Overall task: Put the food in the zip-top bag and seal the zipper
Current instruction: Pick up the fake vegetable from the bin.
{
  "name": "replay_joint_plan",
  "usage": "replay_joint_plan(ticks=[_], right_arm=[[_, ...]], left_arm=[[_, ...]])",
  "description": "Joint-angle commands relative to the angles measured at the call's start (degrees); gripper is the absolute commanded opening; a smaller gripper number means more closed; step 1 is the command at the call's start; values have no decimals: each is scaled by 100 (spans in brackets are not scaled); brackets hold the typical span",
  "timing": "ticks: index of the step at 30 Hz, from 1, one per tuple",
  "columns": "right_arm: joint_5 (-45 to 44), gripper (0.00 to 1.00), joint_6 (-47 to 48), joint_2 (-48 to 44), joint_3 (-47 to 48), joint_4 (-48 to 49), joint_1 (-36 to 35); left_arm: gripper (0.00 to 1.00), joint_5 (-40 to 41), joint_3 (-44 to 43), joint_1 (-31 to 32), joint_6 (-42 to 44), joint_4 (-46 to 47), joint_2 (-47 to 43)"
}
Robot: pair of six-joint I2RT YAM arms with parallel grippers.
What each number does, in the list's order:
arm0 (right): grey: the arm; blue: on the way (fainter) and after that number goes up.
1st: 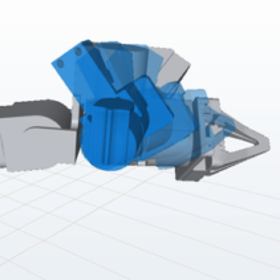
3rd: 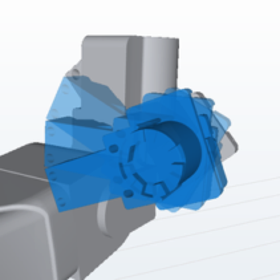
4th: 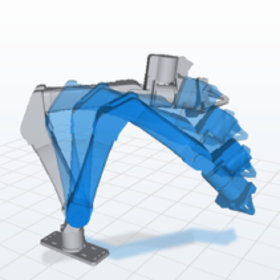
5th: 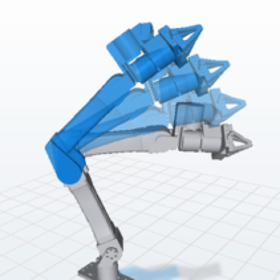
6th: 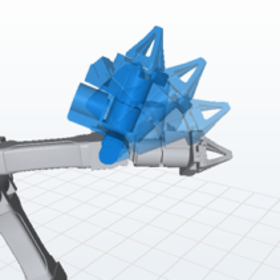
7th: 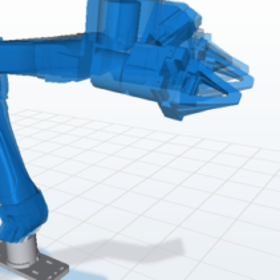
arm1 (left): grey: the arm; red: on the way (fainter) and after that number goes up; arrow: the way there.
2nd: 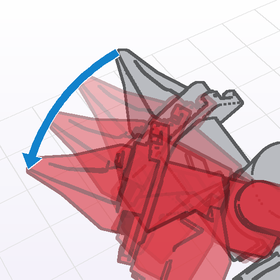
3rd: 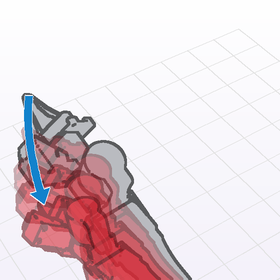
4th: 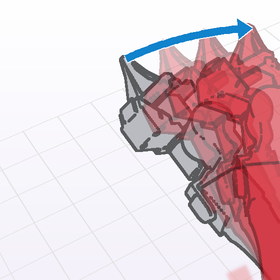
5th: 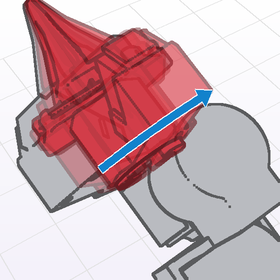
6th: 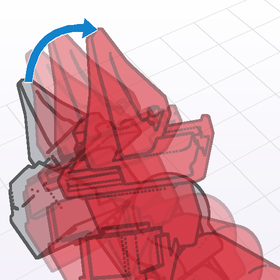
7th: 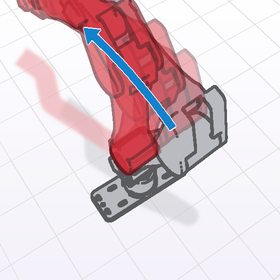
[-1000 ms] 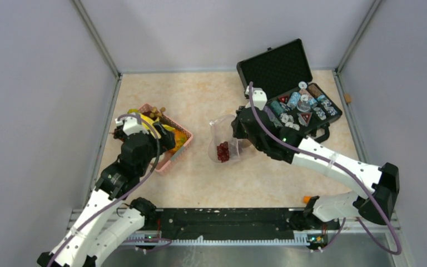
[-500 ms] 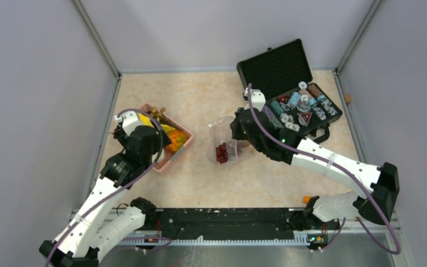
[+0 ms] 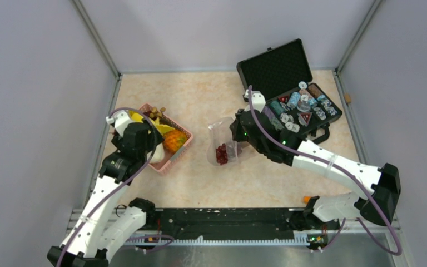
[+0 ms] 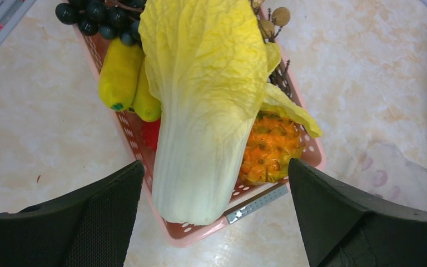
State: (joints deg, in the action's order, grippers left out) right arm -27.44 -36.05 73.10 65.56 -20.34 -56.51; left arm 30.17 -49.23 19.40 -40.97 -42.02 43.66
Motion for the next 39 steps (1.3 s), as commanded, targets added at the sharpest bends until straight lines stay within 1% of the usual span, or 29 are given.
replay_joint_plan(ticks=[1, 7, 10, 16, 18, 21, 22, 24, 25, 26, 28, 29, 34, 35, 36, 37, 39], right_arm=[[70, 0, 17, -238, -77, 327, -39], [72, 0, 35, -257, -85, 313, -39], [119, 0, 35, -237, -104, 324, -38], [254, 0, 35, -180, -95, 380, -36], [301, 0, 38, -133, -75, 381, -39], [271, 0, 53, -7, 28, 264, -36], [244, 0, 81, 58, 104, 176, -39], [180, 0, 147, 272, 335, -84, -62], [-56, 0, 159, 368, 517, -310, -109], [-319, 0, 183, 460, 633, -463, -190], [-666, 0, 190, 573, 762, -607, -334], [-669, 0, 187, 585, 747, -582, -355], [-501, 0, 162, 449, 463, -174, -359], [-492, 0, 157, 428, 443, -146, -354], [-486, 0, 161, 424, 440, -142, -354], [-482, 0, 162, 417, 441, -143, -353], [-469, 0, 171, 407, 449, -154, -353]], left_arm=[[99, -381, 187, -298, -128, 175, 104], [99, -435, 448, -425, -168, 388, 336], [94, -486, 671, -445, -169, 627, 338], [92, -608, 999, -453, -173, 966, 403], [89, -644, 1035, -454, -177, 1009, 452], [76, -742, 1100, -454, -176, 1101, 457], [68, -773, 1120, -454, -175, 1112, 435], [56, -836, 1170, -454, -152, 1148, 344], [48, -868, 1201, -454, -126, 1198, 277], [43, -910, 1239, -454, -99, 1237, 213], [39, -920, 1263, -454, -91, 1221, 99], [38, -910, 1254, -454, -79, 1200, 46], [24, -927, 1195, -454, 10, 1144, -270], [24, -915, 1193, -454, 24, 1137, -316], [30, -887, 1195, -454, 32, 1141, -358], [32, -886, 1213, -454, 44, 1146, -374], [32, -930, 1286, -454, 71, 1211, -364]])
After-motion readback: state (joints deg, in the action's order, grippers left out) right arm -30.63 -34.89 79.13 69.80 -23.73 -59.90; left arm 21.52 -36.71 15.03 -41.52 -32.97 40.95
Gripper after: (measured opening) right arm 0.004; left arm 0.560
